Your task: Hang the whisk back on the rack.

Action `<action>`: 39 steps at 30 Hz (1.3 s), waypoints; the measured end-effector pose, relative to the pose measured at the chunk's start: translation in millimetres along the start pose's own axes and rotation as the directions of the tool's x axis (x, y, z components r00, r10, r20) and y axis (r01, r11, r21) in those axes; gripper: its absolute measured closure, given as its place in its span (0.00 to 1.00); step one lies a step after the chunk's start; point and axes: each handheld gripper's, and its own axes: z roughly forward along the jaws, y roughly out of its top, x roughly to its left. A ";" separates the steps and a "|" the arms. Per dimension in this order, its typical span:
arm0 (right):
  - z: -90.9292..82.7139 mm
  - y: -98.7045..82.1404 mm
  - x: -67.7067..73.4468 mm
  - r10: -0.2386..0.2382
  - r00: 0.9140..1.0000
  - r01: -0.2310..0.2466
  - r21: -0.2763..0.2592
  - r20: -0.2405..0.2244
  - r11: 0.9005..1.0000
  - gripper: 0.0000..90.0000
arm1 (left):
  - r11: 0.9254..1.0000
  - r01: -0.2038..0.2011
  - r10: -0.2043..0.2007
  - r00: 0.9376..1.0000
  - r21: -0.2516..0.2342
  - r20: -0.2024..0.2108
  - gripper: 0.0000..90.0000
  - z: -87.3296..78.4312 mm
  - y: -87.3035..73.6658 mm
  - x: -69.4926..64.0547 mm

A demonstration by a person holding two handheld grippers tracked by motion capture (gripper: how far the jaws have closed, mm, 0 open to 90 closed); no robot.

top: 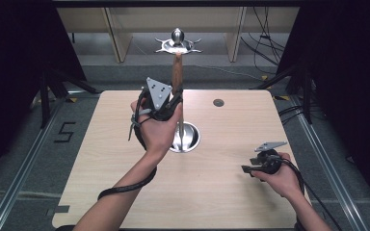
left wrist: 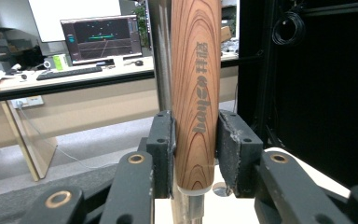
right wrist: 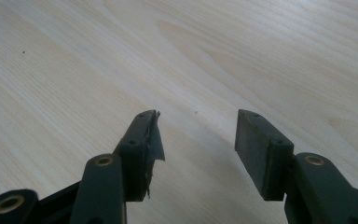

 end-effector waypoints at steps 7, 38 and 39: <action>-1.0 0.5 1.0 0.017 1.000 -0.017 0.001 -0.004 1.000 0.55 | 1.000 0.003 -0.003 1.000 0.012 0.021 0.70 1.2 0.6 0.0; 0.2 -0.4 0.7 0.038 0.999 -0.038 -0.024 -0.004 0.999 0.55 | 0.976 0.049 -0.089 0.979 0.211 0.184 0.42 -38.4 -28.4 49.5; 0.2 -0.4 0.7 0.038 0.999 -0.038 -0.024 -0.004 0.999 0.55 | 0.976 0.049 -0.089 0.979 0.211 0.184 0.42 -38.4 -28.4 49.5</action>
